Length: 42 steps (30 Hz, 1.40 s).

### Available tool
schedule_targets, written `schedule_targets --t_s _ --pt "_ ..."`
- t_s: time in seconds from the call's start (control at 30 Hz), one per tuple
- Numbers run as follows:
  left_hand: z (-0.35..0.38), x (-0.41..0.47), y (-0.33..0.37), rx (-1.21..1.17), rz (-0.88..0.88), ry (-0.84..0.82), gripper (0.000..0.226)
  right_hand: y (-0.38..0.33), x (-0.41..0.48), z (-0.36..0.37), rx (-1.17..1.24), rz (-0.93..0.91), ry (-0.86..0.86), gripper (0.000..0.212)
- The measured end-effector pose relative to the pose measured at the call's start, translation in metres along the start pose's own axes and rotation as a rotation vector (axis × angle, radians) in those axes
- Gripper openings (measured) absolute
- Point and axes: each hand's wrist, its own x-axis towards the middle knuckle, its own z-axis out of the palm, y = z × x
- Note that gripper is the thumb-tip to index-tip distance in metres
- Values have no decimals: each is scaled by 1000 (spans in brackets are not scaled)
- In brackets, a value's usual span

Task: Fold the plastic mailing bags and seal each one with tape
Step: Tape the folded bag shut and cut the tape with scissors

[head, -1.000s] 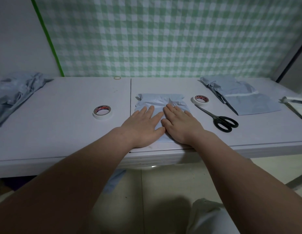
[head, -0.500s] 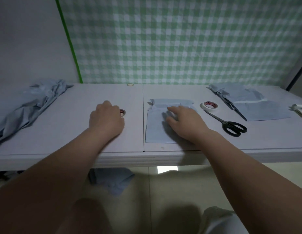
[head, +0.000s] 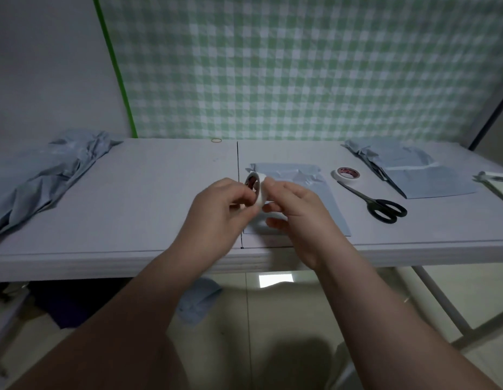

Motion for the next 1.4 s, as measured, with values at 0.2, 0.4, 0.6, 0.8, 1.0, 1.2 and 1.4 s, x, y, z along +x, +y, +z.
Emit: schedule_targets --t_s 0.2,0.4,0.6,0.8,1.0,1.2,1.4 --pt "6 -16 3 173 214 47 9 2 -12 -4 222 98 -87 22" --pt "-2 -15 17 -731 -418 -15 27 5 -20 -17 253 61 -223 13" --pt "-8 -17 19 -706 -325 -120 25 5 -25 -19 311 44 -262 14" --pt "-22 -12 28 -469 -156 -201 27 1 -27 -19 175 23 -229 24" --pt "-32 -5 41 -252 -8 -362 30 -4 -29 -25 60 23 -211 12" --pt "-32 -2 43 -203 16 -261 17 -4 -30 -27 44 40 -200 19" --pt "-28 2 39 -102 -38 -190 11 -2 -27 -26 42 44 -90 13"
